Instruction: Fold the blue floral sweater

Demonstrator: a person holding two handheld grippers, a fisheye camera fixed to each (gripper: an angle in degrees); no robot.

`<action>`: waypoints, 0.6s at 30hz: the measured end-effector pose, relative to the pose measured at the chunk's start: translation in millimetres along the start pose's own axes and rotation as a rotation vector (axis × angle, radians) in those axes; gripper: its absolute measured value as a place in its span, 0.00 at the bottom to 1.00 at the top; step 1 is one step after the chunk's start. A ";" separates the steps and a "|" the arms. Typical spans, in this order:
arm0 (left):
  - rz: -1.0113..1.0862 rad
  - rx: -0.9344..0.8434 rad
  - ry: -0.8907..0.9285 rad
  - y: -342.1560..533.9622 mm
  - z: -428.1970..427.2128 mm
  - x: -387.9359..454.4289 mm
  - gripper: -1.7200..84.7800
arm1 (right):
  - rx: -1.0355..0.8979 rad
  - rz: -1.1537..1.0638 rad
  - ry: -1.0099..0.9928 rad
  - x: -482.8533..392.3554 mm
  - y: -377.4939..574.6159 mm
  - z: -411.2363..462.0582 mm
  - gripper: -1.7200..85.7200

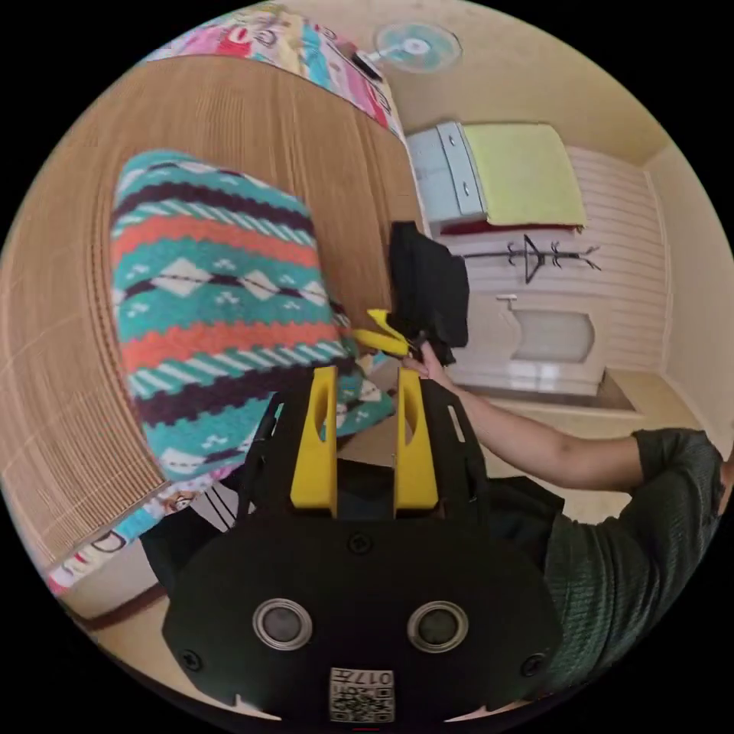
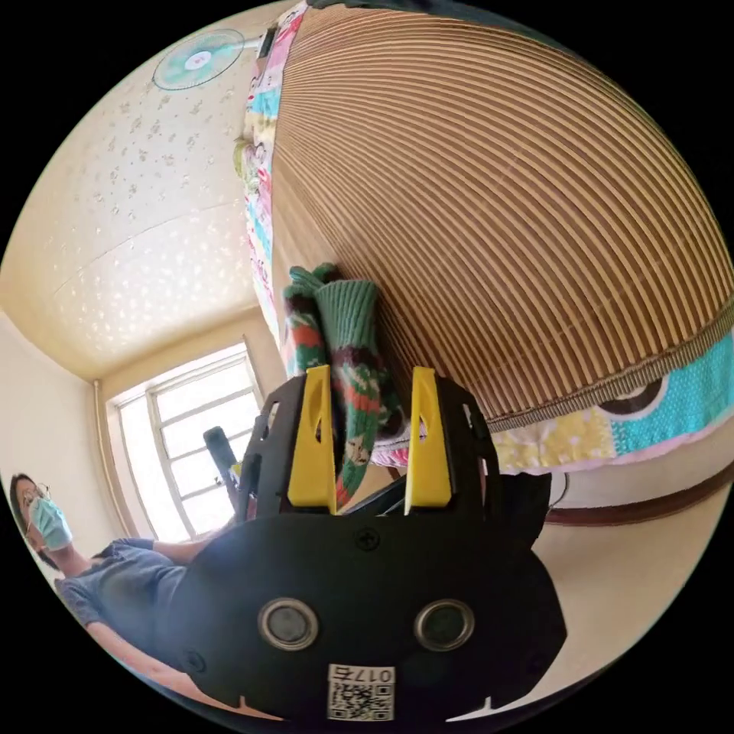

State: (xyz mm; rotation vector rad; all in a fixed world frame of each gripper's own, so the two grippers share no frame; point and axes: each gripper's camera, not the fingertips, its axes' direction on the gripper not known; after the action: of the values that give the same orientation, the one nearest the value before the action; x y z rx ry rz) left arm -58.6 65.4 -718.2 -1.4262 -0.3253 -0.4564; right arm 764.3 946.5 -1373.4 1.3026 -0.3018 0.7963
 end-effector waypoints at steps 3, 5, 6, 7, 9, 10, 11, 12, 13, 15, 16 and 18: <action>-0.166 0.139 -0.087 1.3 -39.0 -39.8 0.21 | -0.095 -0.041 -0.088 -0.6 -15.7 8.9 0.29; -0.229 0.130 -0.122 -2.2 -45.0 -64.6 0.22 | -0.159 -0.041 -0.080 -0.7 -27.1 22.8 0.31; -0.263 0.098 -0.128 -5.7 -42.4 -81.2 0.23 | -0.201 -0.044 -0.069 -2.5 -34.4 34.3 0.32; -0.277 0.073 -0.124 -7.7 -39.3 -89.5 0.23 | -0.235 -0.050 -0.063 -5.9 -41.4 46.0 0.32; -0.308 -0.040 -0.086 -15.7 -20.7 -118.0 0.25 | -0.271 -0.060 -0.054 -13.3 -51.1 63.3 0.33; -0.308 -0.068 -0.076 -17.5 -15.3 -123.4 0.25 | -0.292 -0.069 -0.046 -18.8 -56.6 74.1 0.33; -0.309 -0.097 -0.032 -20.0 -6.5 -133.1 0.26 | -0.305 -0.071 -0.031 -21.2 -59.1 79.7 0.33; -0.323 -0.105 0.067 -20.8 0.4 -145.2 0.27 | -0.340 -0.082 0.007 -26.0 -62.7 90.8 0.33; -0.336 -0.112 0.136 -20.5 4.6 -152.4 0.27 | -0.368 -0.098 0.061 -30.8 -64.4 99.9 0.32; -0.453 -0.134 0.421 -9.5 24.0 -182.9 0.26 | -0.380 -0.117 0.153 -38.0 -64.6 105.8 0.30; -0.477 -0.117 0.459 -4.6 24.7 -188.2 0.26 | -0.393 -0.137 0.188 -41.9 -62.9 107.9 0.28; -0.514 -0.047 0.495 13.2 13.6 -199.4 0.26 | -0.431 -0.141 0.188 -43.8 -59.7 111.9 0.25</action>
State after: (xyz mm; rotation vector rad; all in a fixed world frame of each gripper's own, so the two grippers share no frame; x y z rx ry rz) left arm -225.2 101.4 -823.5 -1.2161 -0.2754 -1.2168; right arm 799.1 823.4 -1414.0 0.8289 -0.2133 0.6821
